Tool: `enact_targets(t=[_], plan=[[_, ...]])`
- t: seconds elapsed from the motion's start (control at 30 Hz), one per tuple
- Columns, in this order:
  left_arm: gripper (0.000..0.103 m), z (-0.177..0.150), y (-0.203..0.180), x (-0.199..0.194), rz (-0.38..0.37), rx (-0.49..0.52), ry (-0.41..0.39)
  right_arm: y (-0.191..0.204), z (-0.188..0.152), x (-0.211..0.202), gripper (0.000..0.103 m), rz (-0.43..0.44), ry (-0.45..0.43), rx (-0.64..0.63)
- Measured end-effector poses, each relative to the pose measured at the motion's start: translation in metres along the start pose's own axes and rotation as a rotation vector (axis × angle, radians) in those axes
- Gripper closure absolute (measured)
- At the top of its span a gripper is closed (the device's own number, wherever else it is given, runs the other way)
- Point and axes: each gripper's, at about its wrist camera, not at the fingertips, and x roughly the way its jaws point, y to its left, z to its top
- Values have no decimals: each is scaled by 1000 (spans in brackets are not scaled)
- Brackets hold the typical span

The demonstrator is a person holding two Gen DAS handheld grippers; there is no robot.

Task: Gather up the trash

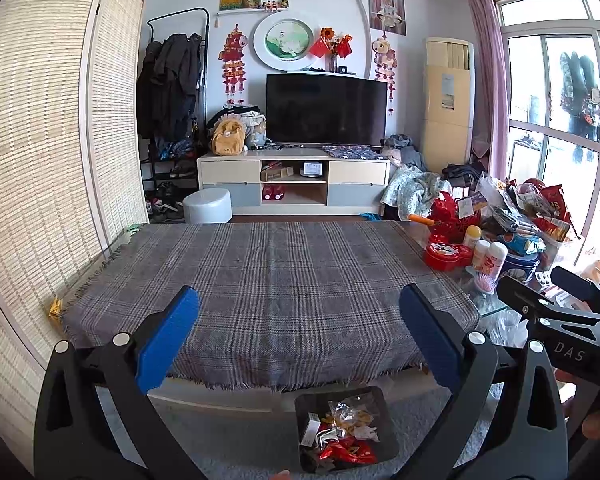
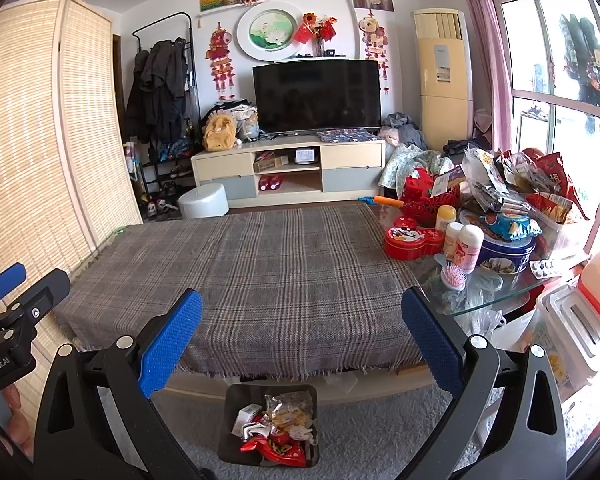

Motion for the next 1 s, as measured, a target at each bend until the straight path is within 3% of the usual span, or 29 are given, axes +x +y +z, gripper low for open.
enact_targets(t=[1.0], plan=[[8,-2,-10,12,14,0,13,-4,-1,6,3,-15,10,24]])
